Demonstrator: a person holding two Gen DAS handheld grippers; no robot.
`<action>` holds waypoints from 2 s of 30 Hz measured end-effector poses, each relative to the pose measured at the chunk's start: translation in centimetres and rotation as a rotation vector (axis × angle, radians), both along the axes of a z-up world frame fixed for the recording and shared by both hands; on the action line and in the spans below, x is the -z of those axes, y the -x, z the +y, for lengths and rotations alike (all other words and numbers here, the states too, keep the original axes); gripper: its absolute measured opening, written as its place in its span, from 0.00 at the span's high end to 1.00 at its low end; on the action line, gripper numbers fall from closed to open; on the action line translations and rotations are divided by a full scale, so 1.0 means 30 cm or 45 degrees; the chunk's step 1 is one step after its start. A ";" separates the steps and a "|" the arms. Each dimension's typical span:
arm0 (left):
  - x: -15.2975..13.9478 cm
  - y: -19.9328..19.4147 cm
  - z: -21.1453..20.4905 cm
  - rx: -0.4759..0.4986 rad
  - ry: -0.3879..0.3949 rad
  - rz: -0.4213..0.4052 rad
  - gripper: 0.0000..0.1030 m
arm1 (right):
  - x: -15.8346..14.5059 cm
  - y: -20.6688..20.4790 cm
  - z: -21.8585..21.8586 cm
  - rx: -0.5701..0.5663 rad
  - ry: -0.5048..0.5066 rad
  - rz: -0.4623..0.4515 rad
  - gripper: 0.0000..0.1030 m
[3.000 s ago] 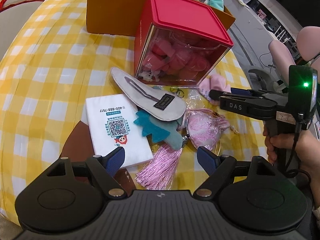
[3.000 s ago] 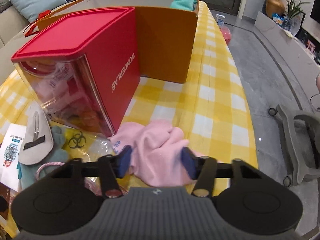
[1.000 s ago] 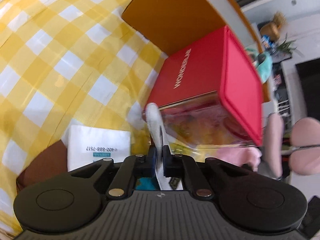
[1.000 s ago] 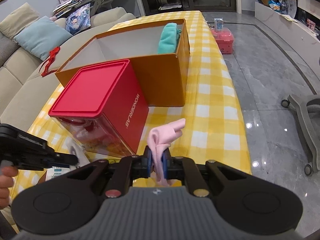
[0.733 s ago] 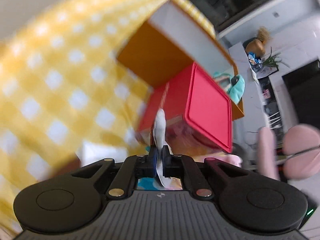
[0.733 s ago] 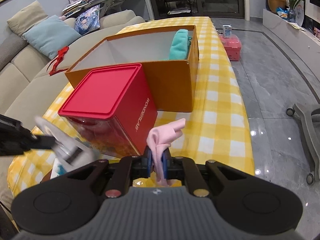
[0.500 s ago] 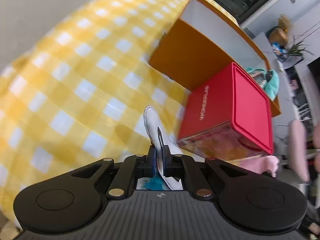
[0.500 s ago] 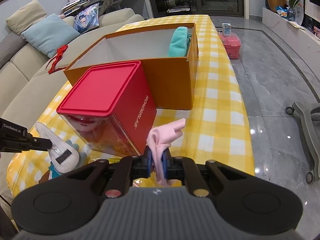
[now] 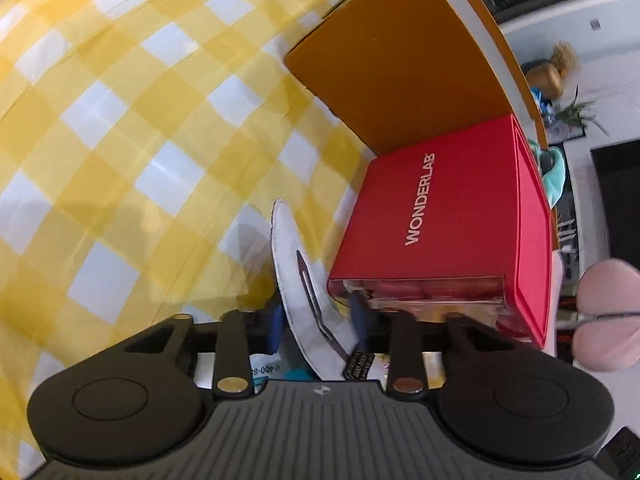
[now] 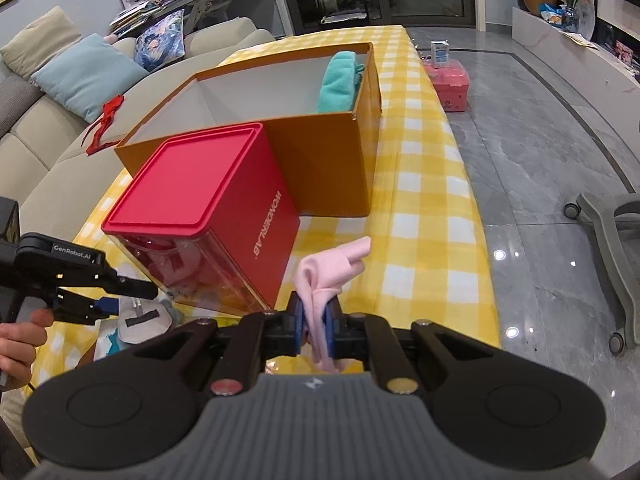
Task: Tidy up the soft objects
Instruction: 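Lift the white insole with the left gripper while the right carries the pink cloth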
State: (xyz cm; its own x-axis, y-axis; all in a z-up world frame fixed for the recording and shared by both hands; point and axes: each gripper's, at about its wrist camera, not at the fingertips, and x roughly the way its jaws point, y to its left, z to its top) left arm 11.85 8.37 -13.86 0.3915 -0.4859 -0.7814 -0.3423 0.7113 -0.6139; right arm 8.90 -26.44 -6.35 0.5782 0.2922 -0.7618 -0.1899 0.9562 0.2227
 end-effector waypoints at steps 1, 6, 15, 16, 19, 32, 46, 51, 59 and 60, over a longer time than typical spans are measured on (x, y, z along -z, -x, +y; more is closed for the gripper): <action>0.001 0.001 0.000 -0.003 -0.006 -0.004 0.87 | -0.001 0.000 -0.003 0.005 -0.001 -0.002 0.92; -0.058 0.008 -0.037 0.096 -0.064 -0.146 0.96 | -0.004 -0.002 -0.002 0.000 -0.002 -0.010 0.92; -0.171 0.066 -0.057 0.114 -0.103 -0.207 0.97 | -0.069 0.044 -0.030 0.045 -0.052 -0.110 0.92; -0.187 0.070 -0.061 0.118 -0.097 -0.216 0.97 | -0.074 0.048 -0.034 0.054 -0.061 -0.112 0.92; -0.234 0.093 -0.064 0.127 -0.123 -0.244 0.97 | -0.081 0.060 -0.033 0.064 -0.074 -0.107 0.92; -0.471 0.132 -0.091 0.111 -0.279 -0.439 0.97 | -0.191 0.106 0.059 -0.035 -0.110 -0.216 0.92; -0.671 0.030 -0.098 0.015 -0.313 -0.678 0.97 | -0.323 0.050 0.063 -0.094 -0.234 -0.353 0.92; -0.704 -0.027 -0.096 -0.006 -0.269 -0.764 0.97 | -0.362 -0.050 0.065 -0.129 -0.276 -0.359 0.91; -0.662 -0.182 -0.129 0.091 -0.422 -0.690 0.97 | -0.369 -0.211 0.099 -0.169 -0.300 -0.404 0.91; -0.652 -0.205 -0.130 0.097 -0.431 -0.675 0.97 | -0.363 -0.231 0.106 -0.155 -0.310 -0.414 0.91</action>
State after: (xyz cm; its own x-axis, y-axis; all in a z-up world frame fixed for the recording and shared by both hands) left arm 17.99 4.48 5.70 0.7417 -0.2878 -0.6058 0.0061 0.9061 -0.4231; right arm 15.83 -23.27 4.53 0.7273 0.5218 -0.4458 -0.3957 0.8495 0.3489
